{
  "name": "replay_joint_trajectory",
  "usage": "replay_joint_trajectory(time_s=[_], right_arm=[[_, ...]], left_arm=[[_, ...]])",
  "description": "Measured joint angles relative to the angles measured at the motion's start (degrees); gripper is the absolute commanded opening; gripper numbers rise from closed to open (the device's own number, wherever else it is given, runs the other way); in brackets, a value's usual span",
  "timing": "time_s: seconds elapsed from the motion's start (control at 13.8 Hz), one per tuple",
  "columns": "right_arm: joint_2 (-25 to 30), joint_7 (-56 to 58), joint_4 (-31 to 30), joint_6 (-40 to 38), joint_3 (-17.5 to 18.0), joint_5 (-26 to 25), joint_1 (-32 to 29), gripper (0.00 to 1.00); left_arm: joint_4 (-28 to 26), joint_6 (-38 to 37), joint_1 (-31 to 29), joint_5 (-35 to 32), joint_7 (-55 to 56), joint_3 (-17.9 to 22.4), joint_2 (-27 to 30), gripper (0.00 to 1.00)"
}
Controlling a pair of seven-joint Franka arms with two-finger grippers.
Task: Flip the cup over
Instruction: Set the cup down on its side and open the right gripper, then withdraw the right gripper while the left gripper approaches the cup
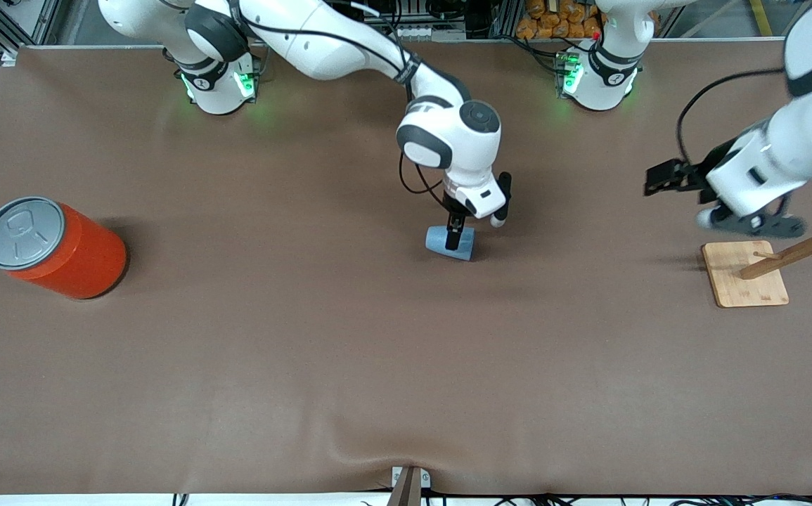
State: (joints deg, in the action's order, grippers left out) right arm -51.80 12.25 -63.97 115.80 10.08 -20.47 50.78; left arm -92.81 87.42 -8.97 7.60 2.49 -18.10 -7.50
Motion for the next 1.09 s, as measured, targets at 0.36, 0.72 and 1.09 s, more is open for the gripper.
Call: replay_joint_trajectory(time_s=[0.36,0.72,1.09], right_arm=[[8.3,-0.4,0.6,-11.8,2.3,7.2,-6.5,1.00],[12.8,0.7,1.2,-18.3,2.8,13.6,-24.4,1.00],[17.9,0.7,1.5,-24.3,5.9,14.5,-40.1,1.00]], left_arm=[[-6.5,7.8,-0.4,11.0,-3.4,0.1,-6.4,1.00],[-8.3,9.4,0.2,16.4,-4.8,-0.3,-11.3,1.00],[-11.0,14.6,0.3,24.7,-12.5,-0.3,-16.4,1.00]])
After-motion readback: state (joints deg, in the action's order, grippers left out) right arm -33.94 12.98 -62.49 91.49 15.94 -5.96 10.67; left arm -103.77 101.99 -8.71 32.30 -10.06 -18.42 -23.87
